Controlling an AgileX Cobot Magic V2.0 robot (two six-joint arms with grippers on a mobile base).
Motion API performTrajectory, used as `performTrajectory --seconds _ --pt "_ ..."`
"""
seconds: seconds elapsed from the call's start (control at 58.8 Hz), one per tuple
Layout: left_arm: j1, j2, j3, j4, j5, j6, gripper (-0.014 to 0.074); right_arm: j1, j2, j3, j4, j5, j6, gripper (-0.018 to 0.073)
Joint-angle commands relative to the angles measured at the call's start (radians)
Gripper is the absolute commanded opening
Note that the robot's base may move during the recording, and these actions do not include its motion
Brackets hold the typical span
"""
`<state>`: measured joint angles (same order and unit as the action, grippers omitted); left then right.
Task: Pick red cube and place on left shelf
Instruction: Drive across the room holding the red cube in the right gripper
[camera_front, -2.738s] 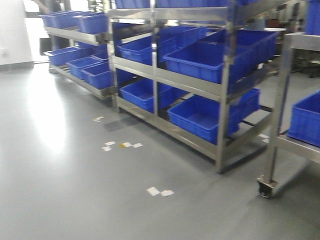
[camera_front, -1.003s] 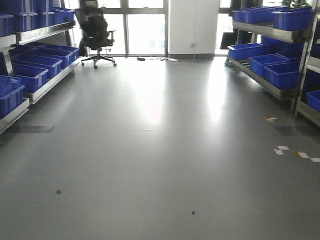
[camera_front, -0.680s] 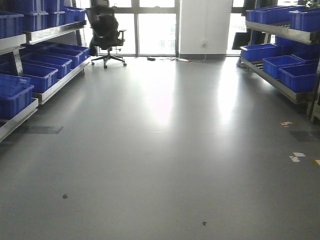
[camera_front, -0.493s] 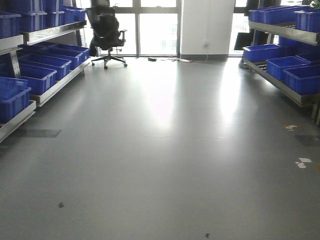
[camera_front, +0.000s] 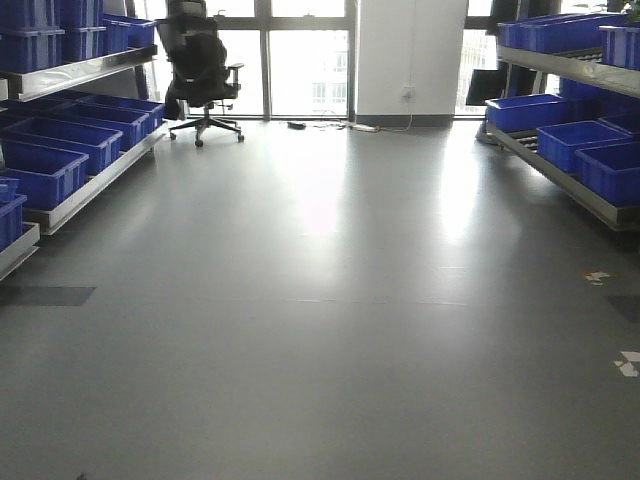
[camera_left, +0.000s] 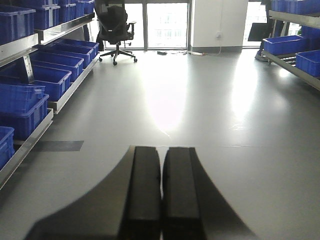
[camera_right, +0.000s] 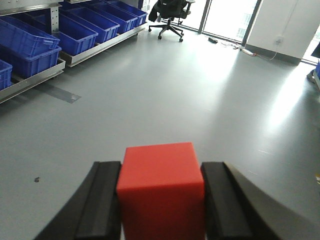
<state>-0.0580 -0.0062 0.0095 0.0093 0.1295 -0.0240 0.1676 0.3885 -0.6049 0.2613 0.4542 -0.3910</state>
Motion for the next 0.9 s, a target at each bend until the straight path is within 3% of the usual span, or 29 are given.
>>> performTrajectory --seconds 0.0,0.884 --pt "-0.005 -0.016 0.023 -0.003 -0.087 -0.001 0.0102 0.001 0.006 -0.027 0.011 -0.078 -0.003 0.0062" --pt "-0.005 -0.016 0.023 -0.003 -0.087 -0.001 0.0102 0.001 0.006 -0.027 0.011 -0.078 -0.003 0.0062"
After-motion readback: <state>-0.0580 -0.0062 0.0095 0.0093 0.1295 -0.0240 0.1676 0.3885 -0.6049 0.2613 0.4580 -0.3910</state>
